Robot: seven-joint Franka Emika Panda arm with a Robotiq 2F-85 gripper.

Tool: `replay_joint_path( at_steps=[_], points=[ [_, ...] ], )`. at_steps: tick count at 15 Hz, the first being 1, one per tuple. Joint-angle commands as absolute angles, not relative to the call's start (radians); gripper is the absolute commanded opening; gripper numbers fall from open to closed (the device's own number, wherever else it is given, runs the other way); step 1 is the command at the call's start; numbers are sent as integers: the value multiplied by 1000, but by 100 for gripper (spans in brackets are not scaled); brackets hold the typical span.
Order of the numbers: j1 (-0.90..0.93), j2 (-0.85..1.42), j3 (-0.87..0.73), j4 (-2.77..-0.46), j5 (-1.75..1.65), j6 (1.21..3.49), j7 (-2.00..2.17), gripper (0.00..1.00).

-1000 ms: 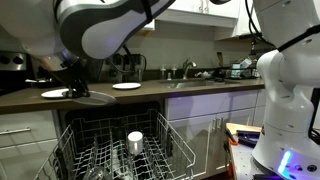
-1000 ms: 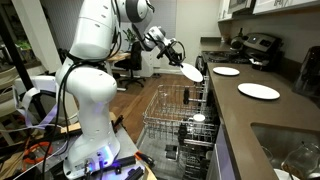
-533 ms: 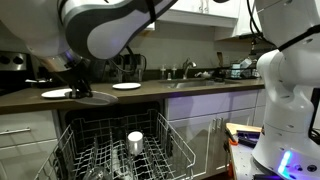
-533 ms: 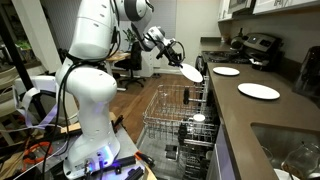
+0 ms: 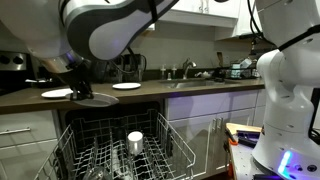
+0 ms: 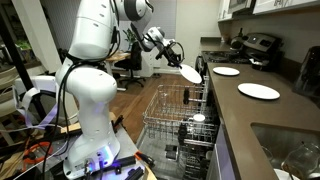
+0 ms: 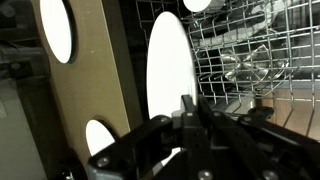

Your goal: Pick the middle plate on the counter and put it in the dishwasher

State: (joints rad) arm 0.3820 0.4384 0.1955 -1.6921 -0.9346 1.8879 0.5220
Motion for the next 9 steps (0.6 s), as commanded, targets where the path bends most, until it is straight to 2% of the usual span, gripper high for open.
replay_joint_path(
  at_steps=[1, 9],
  points=[
    [390, 439, 188, -1689, -931, 1887, 520, 7],
    [383, 433, 200, -1709, -897, 1896, 493, 7]
  ],
)
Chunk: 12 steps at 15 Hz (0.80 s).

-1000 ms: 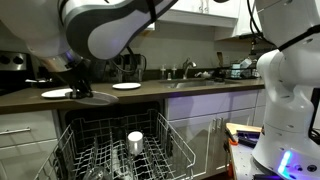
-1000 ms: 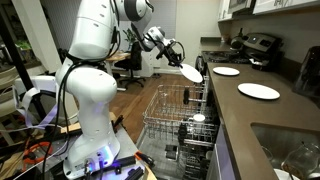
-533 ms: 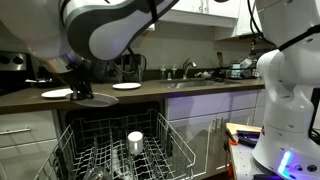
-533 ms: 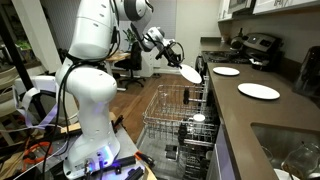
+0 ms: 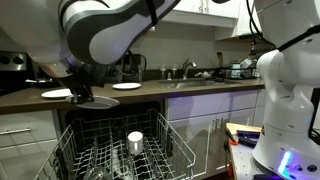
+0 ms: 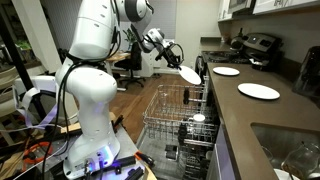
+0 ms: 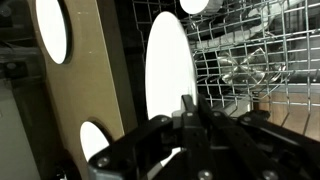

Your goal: Pick the middle plate on the counter and put it in the dishwasher

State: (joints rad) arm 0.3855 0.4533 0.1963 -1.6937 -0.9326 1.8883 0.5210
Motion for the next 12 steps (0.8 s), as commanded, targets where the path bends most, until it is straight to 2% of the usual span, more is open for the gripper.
replay_joint_path(
  at_steps=[1, 12],
  points=[
    [379, 429, 202, -1715, -882, 1902, 491, 7],
    [304, 350, 187, -1875, -730, 2159, 370, 7]
  ],
)
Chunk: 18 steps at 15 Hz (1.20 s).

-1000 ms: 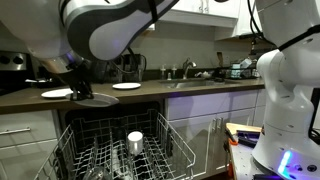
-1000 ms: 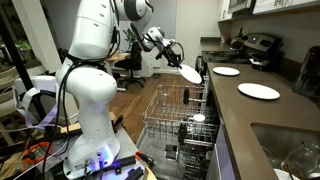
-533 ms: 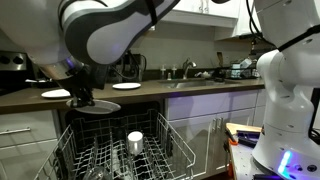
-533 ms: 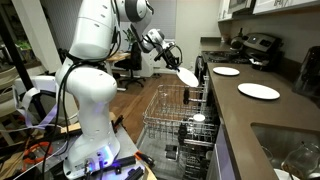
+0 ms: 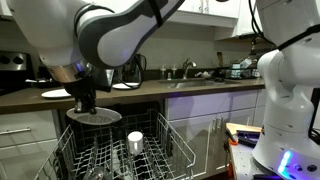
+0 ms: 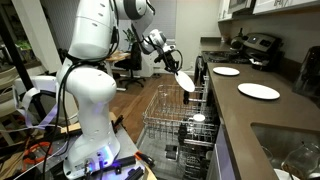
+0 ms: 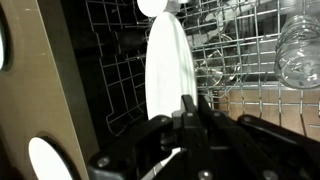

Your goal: Pick the middle plate on the counter and put it in the dishwasher

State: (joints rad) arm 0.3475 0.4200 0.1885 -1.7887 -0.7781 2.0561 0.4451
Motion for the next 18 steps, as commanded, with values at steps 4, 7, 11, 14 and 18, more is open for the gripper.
replay_joint_path(
  at_steps=[4, 7, 11, 14, 18],
  points=[
    [257, 319, 174, -1941, -645, 2305, 293, 7],
    [237, 303, 169, -1968, -568, 2360, 222, 7],
    [224, 285, 166, -1993, -448, 2430, 124, 7],
    [259, 326, 138, -1956, -475, 2393, 171, 7],
    [259, 322, 138, -1956, -476, 2393, 171, 7]
  ],
)
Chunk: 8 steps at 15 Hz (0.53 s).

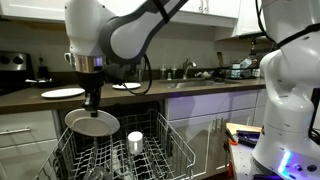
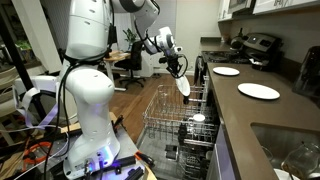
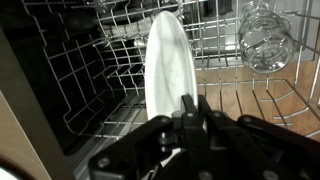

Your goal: Pick the middle plate on the counter and put it in the dishwasher

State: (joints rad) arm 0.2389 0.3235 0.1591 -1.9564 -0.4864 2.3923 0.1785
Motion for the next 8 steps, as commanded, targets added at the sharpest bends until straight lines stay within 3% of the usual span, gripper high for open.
replay_joint_path(
  at_steps=[1, 8],
  points=[
    [259, 322, 138, -1956, -476, 2393, 171, 7],
    [235, 327, 154, -1975, -377, 2396, 108, 7]
  ],
)
